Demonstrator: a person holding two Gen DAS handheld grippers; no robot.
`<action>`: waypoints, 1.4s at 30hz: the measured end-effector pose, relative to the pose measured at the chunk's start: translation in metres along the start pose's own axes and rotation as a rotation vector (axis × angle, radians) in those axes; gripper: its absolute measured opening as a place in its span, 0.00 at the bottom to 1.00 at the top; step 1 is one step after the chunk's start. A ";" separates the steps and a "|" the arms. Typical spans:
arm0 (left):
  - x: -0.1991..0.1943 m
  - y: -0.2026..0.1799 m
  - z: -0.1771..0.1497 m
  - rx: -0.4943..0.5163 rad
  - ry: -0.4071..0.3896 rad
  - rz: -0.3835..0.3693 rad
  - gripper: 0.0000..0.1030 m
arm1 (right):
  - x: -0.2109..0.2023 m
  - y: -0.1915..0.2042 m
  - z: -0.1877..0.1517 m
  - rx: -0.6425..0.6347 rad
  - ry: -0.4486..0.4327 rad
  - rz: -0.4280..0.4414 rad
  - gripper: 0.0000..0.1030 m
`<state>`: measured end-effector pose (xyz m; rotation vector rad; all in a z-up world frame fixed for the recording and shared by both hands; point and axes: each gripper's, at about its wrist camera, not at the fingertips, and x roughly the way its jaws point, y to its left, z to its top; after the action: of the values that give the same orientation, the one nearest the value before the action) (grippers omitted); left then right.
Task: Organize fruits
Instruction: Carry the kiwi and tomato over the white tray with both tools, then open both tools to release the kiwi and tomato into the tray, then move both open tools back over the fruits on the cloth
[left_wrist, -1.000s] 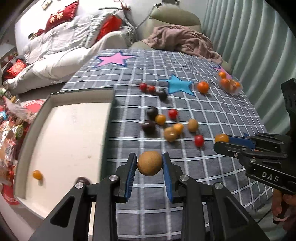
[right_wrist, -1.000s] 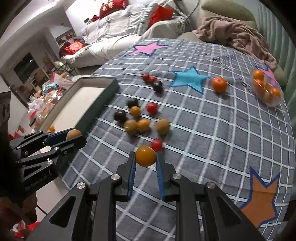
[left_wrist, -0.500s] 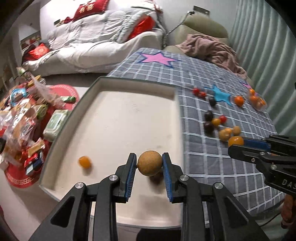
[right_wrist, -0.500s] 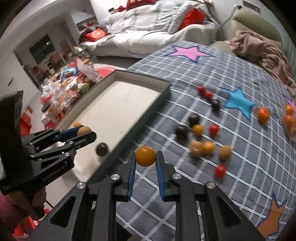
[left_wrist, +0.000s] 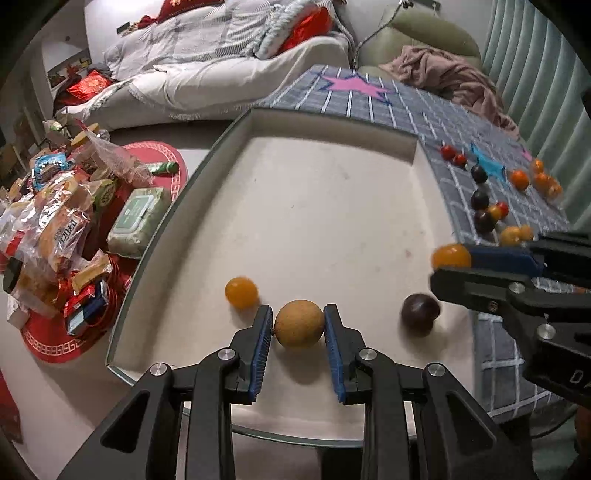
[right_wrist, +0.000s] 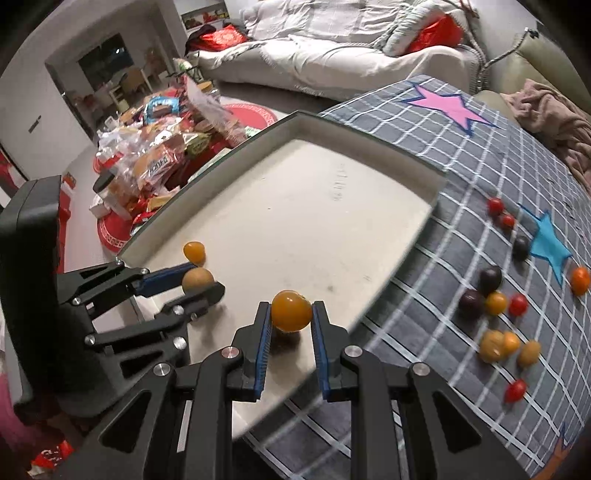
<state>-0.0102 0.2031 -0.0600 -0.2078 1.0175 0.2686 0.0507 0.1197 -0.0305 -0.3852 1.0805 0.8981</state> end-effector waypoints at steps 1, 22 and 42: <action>0.002 0.002 -0.001 -0.001 0.009 0.003 0.29 | 0.003 0.002 0.001 -0.003 0.005 -0.001 0.23; 0.000 0.001 -0.006 0.015 -0.010 0.070 0.82 | 0.007 0.006 0.012 -0.001 -0.011 -0.047 0.79; -0.043 -0.087 0.015 0.123 -0.095 -0.029 0.82 | -0.071 -0.128 -0.077 0.294 -0.100 -0.245 0.96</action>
<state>0.0076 0.1200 -0.0118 -0.0971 0.9332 0.1867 0.0932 -0.0397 -0.0214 -0.2192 1.0297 0.5268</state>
